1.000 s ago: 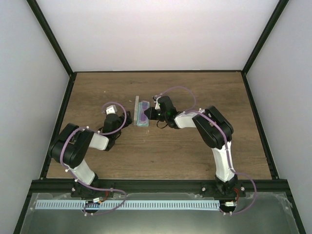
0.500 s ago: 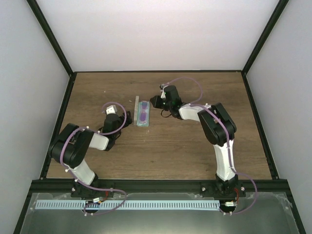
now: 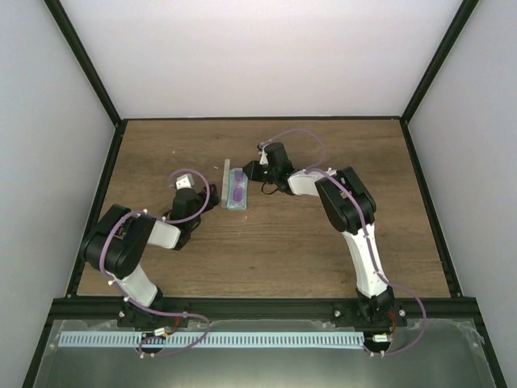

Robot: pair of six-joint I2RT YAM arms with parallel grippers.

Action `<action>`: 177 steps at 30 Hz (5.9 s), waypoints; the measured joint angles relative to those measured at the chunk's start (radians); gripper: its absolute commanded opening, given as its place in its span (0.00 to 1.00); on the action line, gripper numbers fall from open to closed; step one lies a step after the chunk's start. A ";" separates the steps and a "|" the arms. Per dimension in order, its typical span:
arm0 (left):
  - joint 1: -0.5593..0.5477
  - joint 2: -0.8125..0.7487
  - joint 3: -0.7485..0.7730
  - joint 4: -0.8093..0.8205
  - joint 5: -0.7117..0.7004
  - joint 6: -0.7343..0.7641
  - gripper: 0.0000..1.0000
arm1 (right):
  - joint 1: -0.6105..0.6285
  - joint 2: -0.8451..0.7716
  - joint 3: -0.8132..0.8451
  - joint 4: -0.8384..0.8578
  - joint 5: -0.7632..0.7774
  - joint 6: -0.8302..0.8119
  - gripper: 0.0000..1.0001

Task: Organize the sunglasses
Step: Adjust the sunglasses in the sunglasses case, then close the sunglasses case at the center of the board, then reset both arms

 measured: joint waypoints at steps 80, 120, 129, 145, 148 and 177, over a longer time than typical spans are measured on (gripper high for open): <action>-0.029 0.024 0.047 -0.044 0.005 0.002 0.85 | 0.134 -0.211 -0.303 -0.013 0.064 -0.099 0.26; -0.045 0.094 0.251 -0.197 -0.108 0.061 0.87 | 0.032 -0.112 -0.236 0.065 0.059 -0.035 0.06; -0.045 0.152 0.298 -0.179 -0.070 0.048 0.87 | 0.017 -0.085 -0.229 0.113 -0.038 -0.015 0.06; -0.084 0.235 0.357 -0.181 -0.041 0.040 0.87 | 0.019 -0.082 -0.245 0.143 -0.091 0.003 0.06; -0.099 0.251 0.357 -0.202 -0.032 0.041 0.87 | 0.026 -0.082 -0.247 0.146 -0.102 0.004 0.06; -0.104 -0.335 -0.058 -0.133 -0.121 0.061 0.87 | 0.031 -0.604 -0.759 0.267 0.237 -0.110 0.31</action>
